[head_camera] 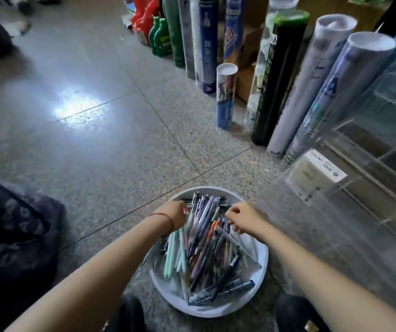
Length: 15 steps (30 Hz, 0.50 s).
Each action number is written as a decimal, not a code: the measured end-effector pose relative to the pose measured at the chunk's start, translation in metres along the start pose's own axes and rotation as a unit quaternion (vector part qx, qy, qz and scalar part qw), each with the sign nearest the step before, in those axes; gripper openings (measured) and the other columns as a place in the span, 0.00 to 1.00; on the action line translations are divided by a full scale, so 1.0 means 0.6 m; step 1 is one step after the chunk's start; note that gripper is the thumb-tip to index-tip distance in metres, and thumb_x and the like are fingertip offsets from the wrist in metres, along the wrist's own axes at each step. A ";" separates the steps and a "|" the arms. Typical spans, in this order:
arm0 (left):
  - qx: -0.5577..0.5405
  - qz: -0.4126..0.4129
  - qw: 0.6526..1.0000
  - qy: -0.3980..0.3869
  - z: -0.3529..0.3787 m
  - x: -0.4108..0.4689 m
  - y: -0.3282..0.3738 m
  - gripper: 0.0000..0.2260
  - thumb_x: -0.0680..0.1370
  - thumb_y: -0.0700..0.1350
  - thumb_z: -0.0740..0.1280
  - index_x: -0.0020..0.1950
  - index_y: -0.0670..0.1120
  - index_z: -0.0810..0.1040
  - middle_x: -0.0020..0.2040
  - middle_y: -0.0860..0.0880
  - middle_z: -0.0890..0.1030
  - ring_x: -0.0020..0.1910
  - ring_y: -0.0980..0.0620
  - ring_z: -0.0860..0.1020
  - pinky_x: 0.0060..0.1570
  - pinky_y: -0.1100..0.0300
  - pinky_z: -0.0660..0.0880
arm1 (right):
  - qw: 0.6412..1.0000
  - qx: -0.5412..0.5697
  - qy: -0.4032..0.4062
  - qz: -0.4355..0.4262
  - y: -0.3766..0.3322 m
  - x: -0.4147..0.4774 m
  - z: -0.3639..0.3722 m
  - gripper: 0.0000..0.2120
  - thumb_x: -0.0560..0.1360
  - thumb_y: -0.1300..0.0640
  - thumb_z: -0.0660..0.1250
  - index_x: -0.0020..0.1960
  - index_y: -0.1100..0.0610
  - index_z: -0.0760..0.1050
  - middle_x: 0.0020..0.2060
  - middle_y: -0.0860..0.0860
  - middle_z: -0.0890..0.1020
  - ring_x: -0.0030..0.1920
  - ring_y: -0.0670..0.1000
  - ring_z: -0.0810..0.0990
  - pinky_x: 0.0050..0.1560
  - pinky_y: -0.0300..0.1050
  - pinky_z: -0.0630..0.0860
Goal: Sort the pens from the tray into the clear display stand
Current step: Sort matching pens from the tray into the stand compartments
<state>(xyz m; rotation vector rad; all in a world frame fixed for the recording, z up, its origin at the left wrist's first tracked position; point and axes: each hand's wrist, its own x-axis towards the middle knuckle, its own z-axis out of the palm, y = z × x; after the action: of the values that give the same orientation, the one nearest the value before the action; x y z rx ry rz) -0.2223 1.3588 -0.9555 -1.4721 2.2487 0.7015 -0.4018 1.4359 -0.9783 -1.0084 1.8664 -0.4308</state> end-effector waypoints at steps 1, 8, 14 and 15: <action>-0.008 0.005 1.000 0.004 0.012 0.010 -0.001 0.17 0.77 0.40 0.57 0.65 0.44 0.73 0.64 0.42 0.75 0.63 0.43 0.73 0.61 0.56 0.69 | 1.000 -0.009 0.005 -0.003 0.005 0.013 0.010 0.09 0.75 0.64 0.58 0.39 0.63 0.74 0.34 0.59 0.72 0.34 0.53 0.70 0.35 0.42 0.65; -0.038 0.112 0.988 0.096 0.069 0.027 0.027 0.22 0.76 0.37 0.58 0.70 0.48 0.68 0.70 0.48 0.69 0.69 0.47 0.66 0.68 0.54 0.63 | 1.000 0.007 0.013 0.000 0.039 0.054 0.024 0.16 0.71 0.71 0.62 0.34 0.52 0.74 0.39 0.52 0.79 0.44 0.53 0.77 0.46 0.45 0.74; -0.133 0.107 0.978 0.124 0.114 0.025 0.061 0.19 0.77 0.38 0.59 0.68 0.45 0.70 0.65 0.47 0.73 0.64 0.48 0.70 0.65 0.58 0.65 | 0.999 0.023 0.016 0.022 0.096 0.028 0.031 0.13 0.69 0.70 0.65 0.37 0.53 0.69 0.35 0.49 0.74 0.44 0.53 0.75 0.46 0.45 0.73; -0.134 0.110 0.975 0.137 0.120 0.026 0.062 0.19 0.76 0.37 0.60 0.67 0.44 0.70 0.65 0.47 0.74 0.64 0.48 0.70 0.65 0.58 0.65 | 1.000 0.017 -0.004 0.025 0.100 0.024 0.032 0.11 0.70 0.68 0.66 0.40 0.54 0.70 0.35 0.48 0.73 0.45 0.53 0.75 0.46 0.46 0.73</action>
<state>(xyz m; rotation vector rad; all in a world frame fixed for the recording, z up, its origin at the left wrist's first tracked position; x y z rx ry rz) -0.2605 1.4015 -1.0150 -1.5336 2.6445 0.9532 -0.4162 1.4625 -1.0353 -0.9369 1.8675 -0.4271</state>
